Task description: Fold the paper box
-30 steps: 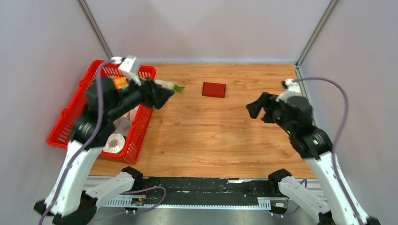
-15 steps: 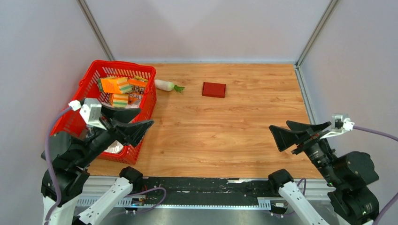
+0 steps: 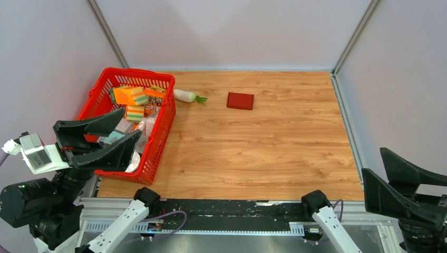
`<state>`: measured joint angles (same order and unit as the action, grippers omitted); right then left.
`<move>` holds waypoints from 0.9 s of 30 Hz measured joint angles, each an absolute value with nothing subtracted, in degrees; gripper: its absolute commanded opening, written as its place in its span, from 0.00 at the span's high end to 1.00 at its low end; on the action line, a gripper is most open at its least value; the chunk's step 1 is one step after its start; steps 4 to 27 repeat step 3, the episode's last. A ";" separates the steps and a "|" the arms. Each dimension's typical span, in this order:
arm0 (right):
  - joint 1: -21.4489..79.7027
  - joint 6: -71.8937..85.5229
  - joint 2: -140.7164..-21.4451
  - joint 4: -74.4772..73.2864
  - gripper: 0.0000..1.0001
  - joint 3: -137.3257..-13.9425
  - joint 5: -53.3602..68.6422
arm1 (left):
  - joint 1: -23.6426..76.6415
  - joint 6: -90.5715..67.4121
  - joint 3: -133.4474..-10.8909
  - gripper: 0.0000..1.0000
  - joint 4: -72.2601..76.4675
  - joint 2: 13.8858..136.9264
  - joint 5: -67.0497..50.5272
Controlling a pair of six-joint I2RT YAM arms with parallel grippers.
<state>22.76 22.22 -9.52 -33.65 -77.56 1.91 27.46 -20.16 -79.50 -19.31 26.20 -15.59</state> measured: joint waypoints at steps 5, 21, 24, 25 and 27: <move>22.79 21.43 -13.47 -35.42 0.00 -82.35 2.35 | 27.44 -19.92 -80.20 0.20 -18.44 27.75 -14.33; 22.79 21.43 -13.47 -35.42 0.00 -82.35 2.35 | 27.44 -19.92 -80.20 0.20 -18.44 27.75 -14.33; 22.79 21.43 -13.47 -35.42 0.00 -82.35 2.35 | 27.44 -19.92 -80.20 0.20 -18.44 27.75 -14.33; 22.79 21.43 -13.47 -35.42 0.00 -82.35 2.35 | 27.44 -19.92 -80.20 0.20 -18.44 27.75 -14.33; 22.79 21.43 -13.47 -35.42 0.00 -82.35 2.35 | 27.44 -19.92 -80.20 0.20 -18.44 27.75 -14.33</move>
